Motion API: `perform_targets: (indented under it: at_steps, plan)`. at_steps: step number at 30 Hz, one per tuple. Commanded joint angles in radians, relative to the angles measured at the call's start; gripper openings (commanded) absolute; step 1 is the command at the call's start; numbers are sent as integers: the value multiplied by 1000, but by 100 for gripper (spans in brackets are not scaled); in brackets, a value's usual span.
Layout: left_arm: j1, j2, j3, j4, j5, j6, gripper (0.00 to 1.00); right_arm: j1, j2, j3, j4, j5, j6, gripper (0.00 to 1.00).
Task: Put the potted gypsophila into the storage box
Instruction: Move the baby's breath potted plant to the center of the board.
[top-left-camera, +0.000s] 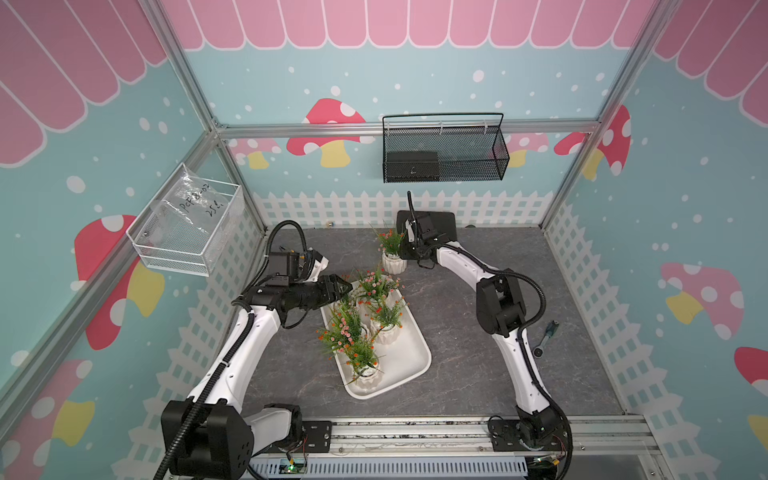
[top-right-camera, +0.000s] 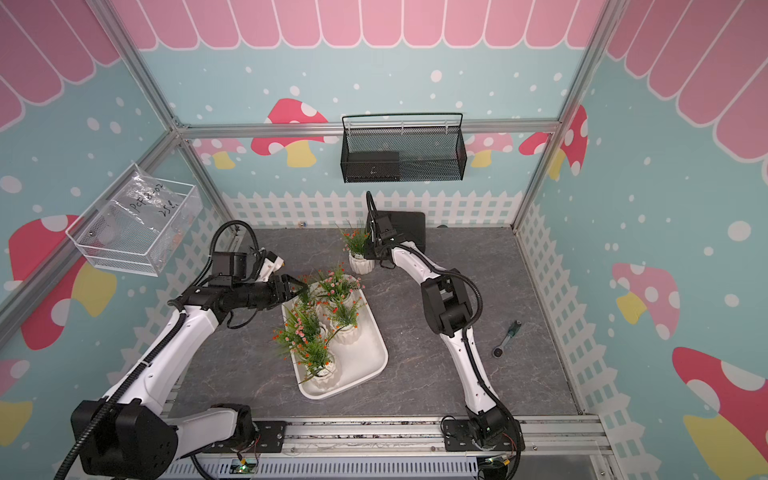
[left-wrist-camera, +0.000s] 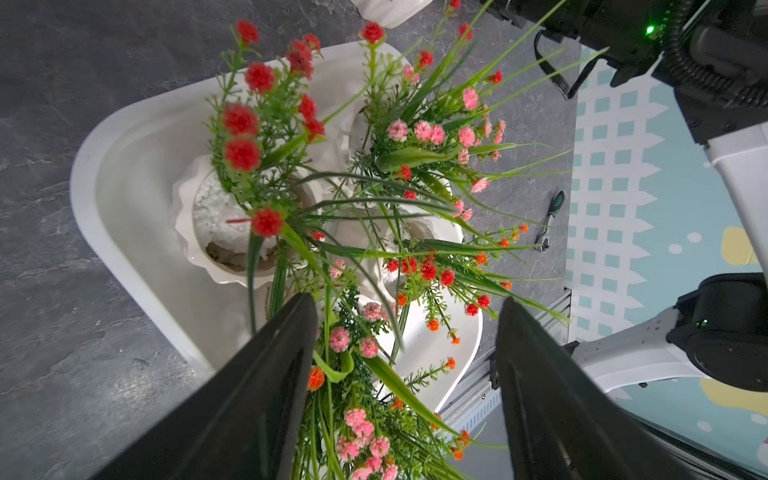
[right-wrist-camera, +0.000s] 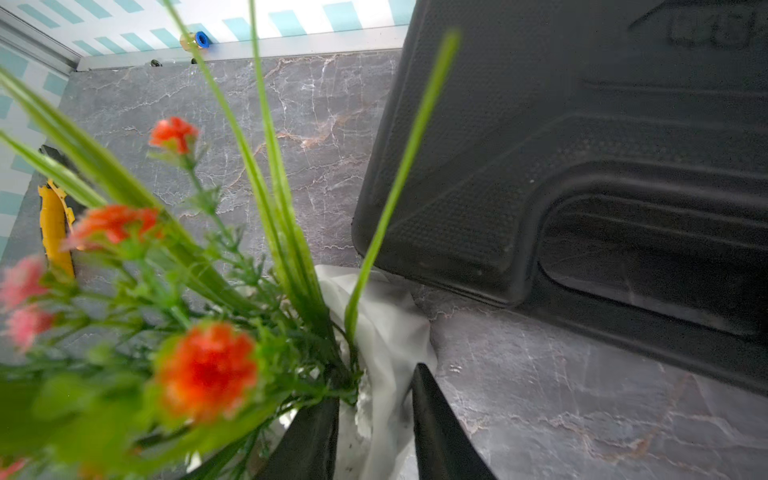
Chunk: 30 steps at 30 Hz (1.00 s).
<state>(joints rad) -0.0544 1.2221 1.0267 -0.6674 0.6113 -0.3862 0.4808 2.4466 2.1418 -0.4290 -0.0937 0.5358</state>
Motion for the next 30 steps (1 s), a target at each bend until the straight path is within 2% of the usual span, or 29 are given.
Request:
perform_targets:
  at_steps: [1,9,13,18,25,30]
  plan:
    - [5,10,-2,17,21,0,69,3,33,17,-72,39,-26,28]
    - [7,10,-7,20,21,-2,69,22,6,17,-101,85,-51,25]
    - [5,9,-10,21,22,-1,69,23,34,48,-103,73,-53,31]
    - [6,15,-8,20,28,3,69,22,69,72,-106,66,-49,31]
    - [5,14,-11,20,27,4,69,22,57,70,-122,69,-49,22]
    - [5,12,-11,20,30,4,69,24,-5,23,-123,91,-53,17]
